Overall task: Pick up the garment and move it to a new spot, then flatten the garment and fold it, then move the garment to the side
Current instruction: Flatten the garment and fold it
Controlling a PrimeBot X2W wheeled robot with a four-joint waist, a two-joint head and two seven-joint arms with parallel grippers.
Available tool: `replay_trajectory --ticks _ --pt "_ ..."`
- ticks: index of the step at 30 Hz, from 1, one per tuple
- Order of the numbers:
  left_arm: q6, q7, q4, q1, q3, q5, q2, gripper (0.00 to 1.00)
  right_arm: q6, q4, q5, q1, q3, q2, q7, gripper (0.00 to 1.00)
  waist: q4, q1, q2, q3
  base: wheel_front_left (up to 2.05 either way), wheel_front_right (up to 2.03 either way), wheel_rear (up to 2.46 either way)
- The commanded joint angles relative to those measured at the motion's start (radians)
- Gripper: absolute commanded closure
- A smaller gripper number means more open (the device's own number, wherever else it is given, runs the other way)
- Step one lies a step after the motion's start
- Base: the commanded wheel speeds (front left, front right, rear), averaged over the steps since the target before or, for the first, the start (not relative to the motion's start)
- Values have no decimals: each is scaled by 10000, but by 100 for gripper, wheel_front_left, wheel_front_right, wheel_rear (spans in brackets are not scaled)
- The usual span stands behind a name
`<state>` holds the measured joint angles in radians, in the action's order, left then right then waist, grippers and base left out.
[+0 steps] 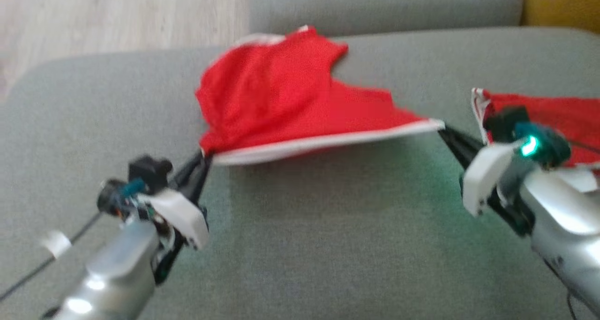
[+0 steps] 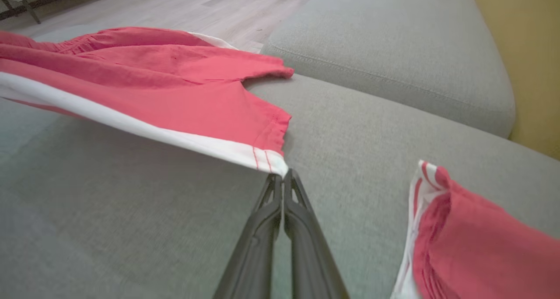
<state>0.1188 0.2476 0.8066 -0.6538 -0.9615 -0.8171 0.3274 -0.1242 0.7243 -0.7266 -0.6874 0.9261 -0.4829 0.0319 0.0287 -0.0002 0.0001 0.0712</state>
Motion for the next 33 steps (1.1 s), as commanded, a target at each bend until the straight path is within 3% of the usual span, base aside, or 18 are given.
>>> replay_trajectory --ticks 1,13,22,33 --pt "-191 94 -283 -141 277 -34 459 100 -65 -329 -207 245 -20 -447 -50 100 17 2 -1 -539 0 0 0" --pt "-1316 -325 -2762 1852 -352 146 1030 100 -65 -2385 -1054 2538 -547 -1976 -795 100 254 2 -1 -1431 0 0 0" --pt "-2291 -791 -4960 3043 -581 79 1607 100 -65 -4034 -841 4099 -1452 -3016 -1585 100 332 2 -1 -1567 0 0 0" --pt "-2926 -1157 -6148 2709 -257 62 1902 100 -65 -5179 667 4067 -3062 -2877 -2189 100 423 2 -1 -917 0 0 0"
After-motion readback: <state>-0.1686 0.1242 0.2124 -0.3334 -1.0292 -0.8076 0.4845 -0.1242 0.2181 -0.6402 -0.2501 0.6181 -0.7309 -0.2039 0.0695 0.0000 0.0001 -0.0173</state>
